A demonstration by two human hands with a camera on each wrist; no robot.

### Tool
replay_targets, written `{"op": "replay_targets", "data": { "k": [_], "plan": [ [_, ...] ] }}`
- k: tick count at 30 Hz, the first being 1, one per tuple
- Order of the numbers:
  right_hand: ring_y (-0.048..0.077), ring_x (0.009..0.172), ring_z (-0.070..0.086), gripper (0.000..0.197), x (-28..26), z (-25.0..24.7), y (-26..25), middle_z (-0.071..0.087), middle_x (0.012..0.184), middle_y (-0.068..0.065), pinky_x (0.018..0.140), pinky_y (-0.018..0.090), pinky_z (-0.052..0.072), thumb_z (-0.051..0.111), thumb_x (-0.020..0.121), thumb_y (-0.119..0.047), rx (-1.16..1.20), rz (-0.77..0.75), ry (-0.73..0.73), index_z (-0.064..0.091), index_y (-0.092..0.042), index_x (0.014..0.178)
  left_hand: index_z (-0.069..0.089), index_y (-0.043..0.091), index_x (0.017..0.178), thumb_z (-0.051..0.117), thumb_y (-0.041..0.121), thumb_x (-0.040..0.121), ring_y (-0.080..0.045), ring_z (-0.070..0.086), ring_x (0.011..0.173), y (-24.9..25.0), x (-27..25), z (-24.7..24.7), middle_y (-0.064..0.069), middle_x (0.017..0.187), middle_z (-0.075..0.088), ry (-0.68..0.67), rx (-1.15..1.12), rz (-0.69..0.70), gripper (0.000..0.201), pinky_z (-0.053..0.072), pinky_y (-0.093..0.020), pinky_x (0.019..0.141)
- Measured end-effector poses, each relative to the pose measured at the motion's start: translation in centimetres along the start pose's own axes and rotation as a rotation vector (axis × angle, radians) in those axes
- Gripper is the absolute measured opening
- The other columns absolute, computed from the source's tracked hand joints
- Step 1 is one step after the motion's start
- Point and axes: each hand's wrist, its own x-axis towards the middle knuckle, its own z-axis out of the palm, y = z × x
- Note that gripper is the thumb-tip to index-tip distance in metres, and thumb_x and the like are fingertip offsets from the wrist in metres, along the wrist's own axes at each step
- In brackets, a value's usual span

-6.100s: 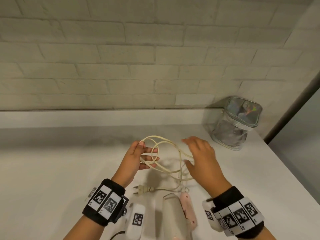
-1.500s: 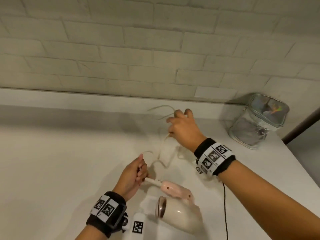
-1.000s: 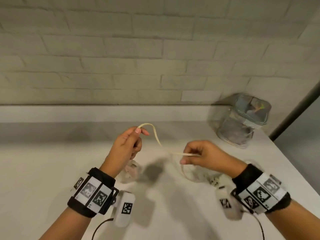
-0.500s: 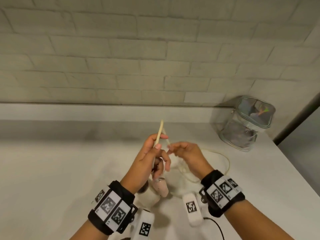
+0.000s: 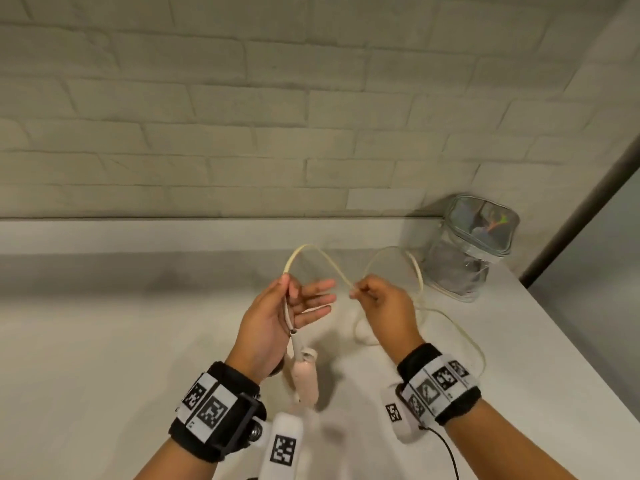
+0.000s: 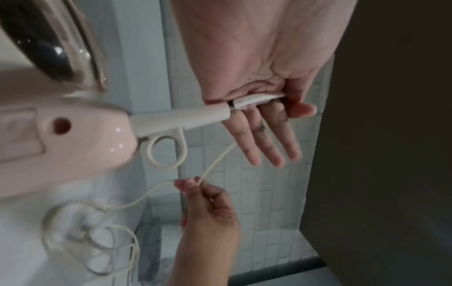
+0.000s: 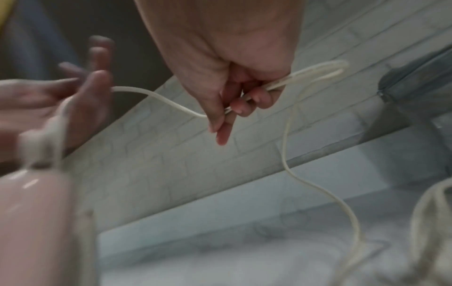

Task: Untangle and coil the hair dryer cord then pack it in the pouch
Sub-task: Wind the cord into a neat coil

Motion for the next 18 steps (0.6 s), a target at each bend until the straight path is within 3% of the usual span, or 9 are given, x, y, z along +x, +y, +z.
{"op": "replay_targets", "data": {
  "k": [2, 5, 7, 10, 13, 16, 18],
  "plan": [
    [0.025, 0.068, 0.063, 0.010, -1.9, 0.9, 0.2, 0.070, 0.074, 0.006, 0.061, 0.031, 0.046, 0.060, 0.084, -0.027, -0.184, -0.099, -0.088, 0.064, -0.020, 0.079, 0.053, 0.011, 0.080, 0.030, 0.032, 0.092, -0.029, 0.064, 0.105, -0.2, 0.5, 0.0, -0.003, 0.123, 0.064, 0.012, 0.010, 0.047, 0.033, 0.055, -0.040, 0.087],
    [0.017, 0.059, 0.061, 0.010, -4.4, 1.0, -0.2, 0.068, 0.065, 0.000, 0.054, 0.023, 0.043, 0.058, 0.083, -0.033, -0.230, -0.277, -0.140, 0.061, -0.025, 0.087, 0.054, 0.018, 0.117, 0.035, 0.040, 0.090, -0.028, 0.058, 0.116, -0.7, 1.3, -0.3, 0.011, 0.137, 0.050, 0.081, 0.067, 0.107, 0.040, 0.053, -0.038, 0.091],
    [0.012, 0.057, 0.057, 0.009, -5.8, 0.5, -0.3, 0.065, 0.063, -0.001, 0.054, 0.020, 0.042, 0.058, 0.086, -0.030, -0.202, -0.320, -0.214, 0.055, -0.030, 0.094, 0.055, 0.032, 0.116, 0.038, 0.045, 0.087, -0.025, 0.058, 0.117, -0.7, 1.9, -0.8, 0.017, 0.139, 0.044, 0.129, 0.099, 0.148, 0.036, 0.054, -0.035, 0.089],
    [0.002, 0.078, 0.059, 0.018, -7.5, -0.9, 0.3, 0.066, 0.083, -0.019, 0.074, 0.017, 0.047, 0.050, 0.093, -0.029, 0.021, -0.145, -0.432, 0.057, -0.035, 0.109, 0.058, 0.039, 0.109, 0.042, 0.051, 0.083, -0.025, 0.056, 0.119, -0.5, 2.3, -1.4, 0.015, 0.143, 0.038, 0.160, 0.126, 0.158, 0.033, 0.054, -0.031, 0.086],
    [0.001, 0.076, 0.056, 0.024, -7.8, -2.5, 0.9, 0.058, 0.085, -0.031, 0.074, 0.013, 0.043, 0.044, 0.095, -0.028, 0.108, -0.057, -0.520, 0.058, -0.041, 0.110, 0.052, 0.042, 0.117, 0.035, 0.045, 0.085, -0.021, 0.049, 0.126, -0.6, 2.3, -0.9, 0.013, 0.150, 0.028, 0.128, 0.272, 0.136, 0.035, 0.049, -0.032, 0.096],
    [-0.001, 0.081, 0.055, 0.022, -6.3, -3.6, -0.2, 0.059, 0.089, -0.024, 0.074, 0.016, 0.042, 0.041, 0.096, -0.029, -0.050, -0.286, -0.543, 0.058, -0.032, 0.109, 0.045, 0.049, 0.124, 0.034, 0.048, 0.090, -0.015, 0.031, 0.138, -1.3, 2.4, 0.4, 0.017, 0.150, 0.025, 0.042, 0.529, 0.142, 0.035, 0.033, -0.038, 0.111],
    [0.012, 0.079, 0.056, 0.026, -4.7, -4.4, -1.9, 0.063, 0.086, -0.005, 0.068, 0.026, 0.043, 0.037, 0.096, -0.034, -0.149, -0.510, -0.466, 0.059, -0.023, 0.104, 0.046, 0.044, 0.127, 0.037, 0.045, 0.092, -0.012, 0.039, 0.134, -1.7, 2.5, 1.0, 0.020, 0.139, 0.043, -0.005, 0.618, 0.132, 0.037, 0.031, -0.039, 0.111]
  ]
}}
